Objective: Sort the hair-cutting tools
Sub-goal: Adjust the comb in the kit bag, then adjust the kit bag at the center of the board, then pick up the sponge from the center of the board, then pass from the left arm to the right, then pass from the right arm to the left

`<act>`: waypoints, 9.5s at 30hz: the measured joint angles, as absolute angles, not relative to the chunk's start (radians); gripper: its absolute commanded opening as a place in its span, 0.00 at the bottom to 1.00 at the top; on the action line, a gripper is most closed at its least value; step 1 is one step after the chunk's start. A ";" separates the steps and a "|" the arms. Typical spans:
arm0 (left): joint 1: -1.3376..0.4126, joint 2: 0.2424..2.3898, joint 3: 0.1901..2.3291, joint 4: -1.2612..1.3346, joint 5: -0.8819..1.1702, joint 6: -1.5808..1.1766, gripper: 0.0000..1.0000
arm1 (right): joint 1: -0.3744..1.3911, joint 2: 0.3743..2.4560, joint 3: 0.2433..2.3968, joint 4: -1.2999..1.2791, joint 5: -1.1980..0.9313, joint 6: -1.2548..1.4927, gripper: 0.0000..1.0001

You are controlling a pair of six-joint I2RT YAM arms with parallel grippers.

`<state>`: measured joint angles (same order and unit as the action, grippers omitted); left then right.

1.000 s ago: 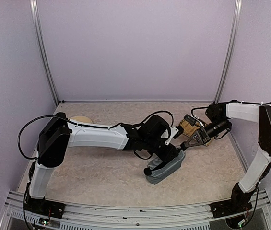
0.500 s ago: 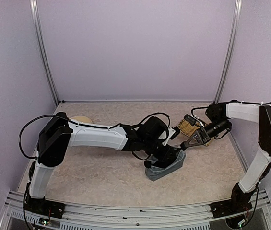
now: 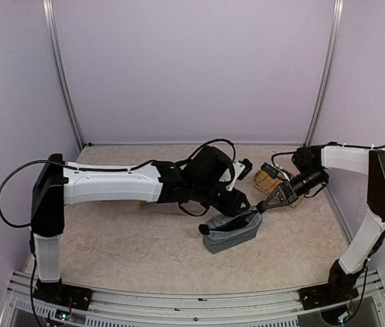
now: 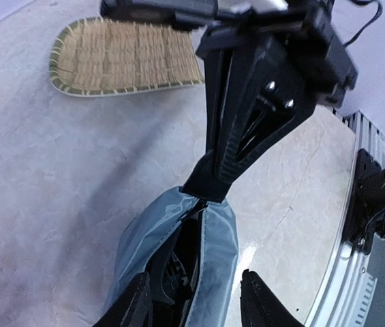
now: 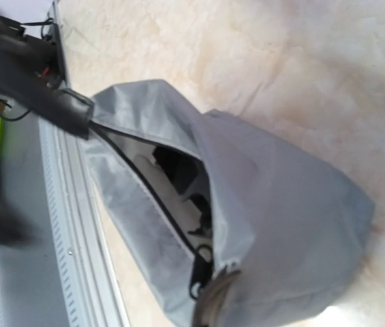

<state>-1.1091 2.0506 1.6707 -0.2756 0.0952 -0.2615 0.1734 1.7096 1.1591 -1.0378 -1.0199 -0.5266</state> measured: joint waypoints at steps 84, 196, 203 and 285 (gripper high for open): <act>-1.050 1.719 1.037 -0.041 0.187 -0.811 0.36 | 0.162 1.622 1.096 -0.974 -0.879 -0.522 0.20; -1.108 1.544 1.346 -0.197 -0.350 -0.202 0.00 | 0.498 1.762 1.639 -0.799 -1.162 -0.252 0.76; -1.108 1.545 1.348 -0.204 -0.348 -0.202 0.00 | 0.509 1.772 1.639 -0.801 -1.188 -0.234 0.64; -0.919 1.633 1.392 -0.163 0.521 -0.288 0.00 | 0.512 1.691 1.560 -0.977 -1.233 -0.601 0.19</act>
